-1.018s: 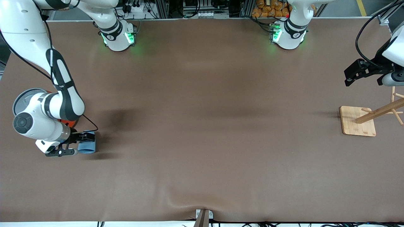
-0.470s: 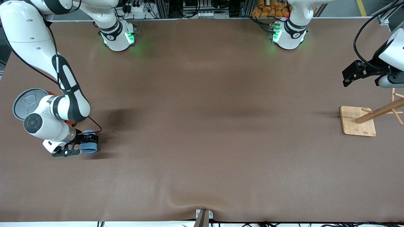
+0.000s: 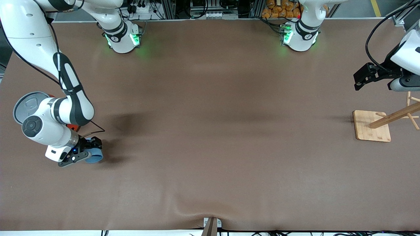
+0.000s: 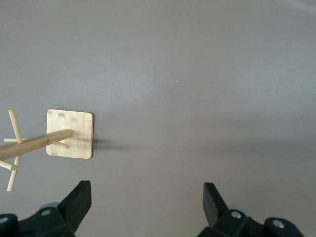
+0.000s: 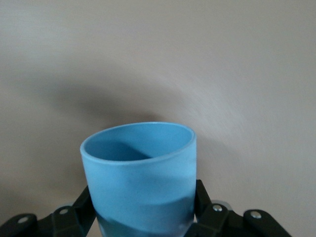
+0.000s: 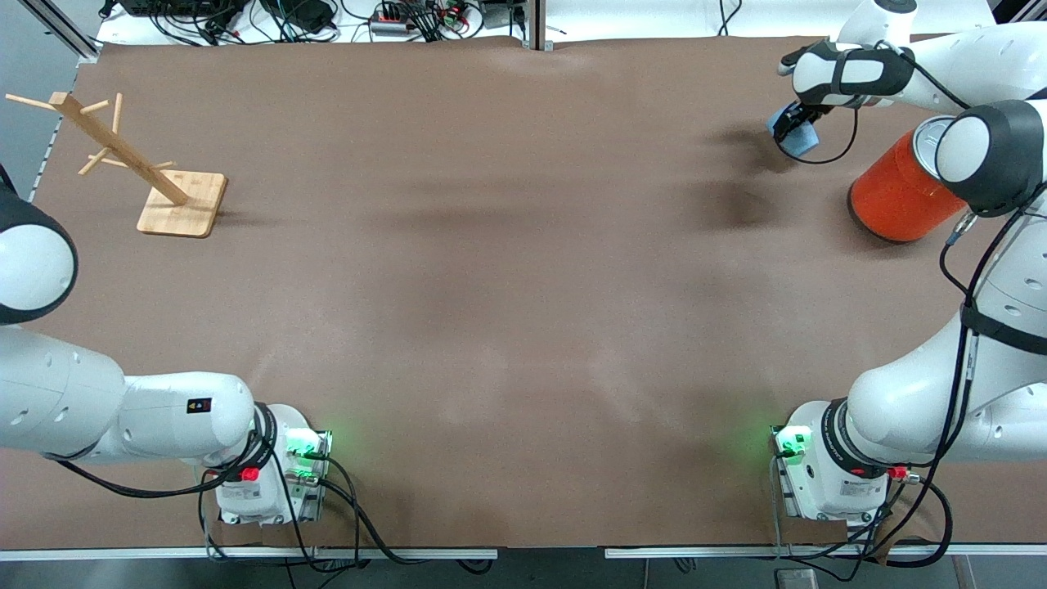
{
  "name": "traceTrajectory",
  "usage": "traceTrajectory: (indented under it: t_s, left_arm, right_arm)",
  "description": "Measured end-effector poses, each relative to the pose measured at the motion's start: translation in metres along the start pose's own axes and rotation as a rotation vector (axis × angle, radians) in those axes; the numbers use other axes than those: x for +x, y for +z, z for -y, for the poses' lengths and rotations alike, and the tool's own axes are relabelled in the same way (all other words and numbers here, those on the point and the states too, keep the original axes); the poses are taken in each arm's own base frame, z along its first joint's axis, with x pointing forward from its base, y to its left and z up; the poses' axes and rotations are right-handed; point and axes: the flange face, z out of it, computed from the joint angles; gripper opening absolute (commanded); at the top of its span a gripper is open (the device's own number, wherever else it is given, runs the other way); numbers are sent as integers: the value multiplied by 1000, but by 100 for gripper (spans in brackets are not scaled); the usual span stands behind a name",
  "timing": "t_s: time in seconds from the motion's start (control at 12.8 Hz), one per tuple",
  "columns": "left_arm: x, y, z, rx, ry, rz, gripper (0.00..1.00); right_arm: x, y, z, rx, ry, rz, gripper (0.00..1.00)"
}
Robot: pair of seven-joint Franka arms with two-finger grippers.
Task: Flip cup
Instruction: 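Lift the blue cup and carry it toward the table's middle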
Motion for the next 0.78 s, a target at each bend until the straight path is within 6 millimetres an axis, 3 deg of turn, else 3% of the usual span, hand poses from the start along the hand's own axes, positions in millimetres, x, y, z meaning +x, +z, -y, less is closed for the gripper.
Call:
traceTrajectory:
  t_s: [0.16,0.39,0.55,0.78]
  left_arm:
    - [0,0,0,0,0,1,100]
    - [0,-3,3,-1,-6,-4,100]
    - [-3,-14,4,-5,-8,-24,100]
    - [-12,-30,2,-8,-7,-50,100]
  right_arm:
    - [26,-19,34,18,-204,-39,39]
    - [72,-37,119,73,-488,-99,41]
    - [99,-43,196,111,-654,-127,46]
    - [125,-45,353,81,-971,-110,46]
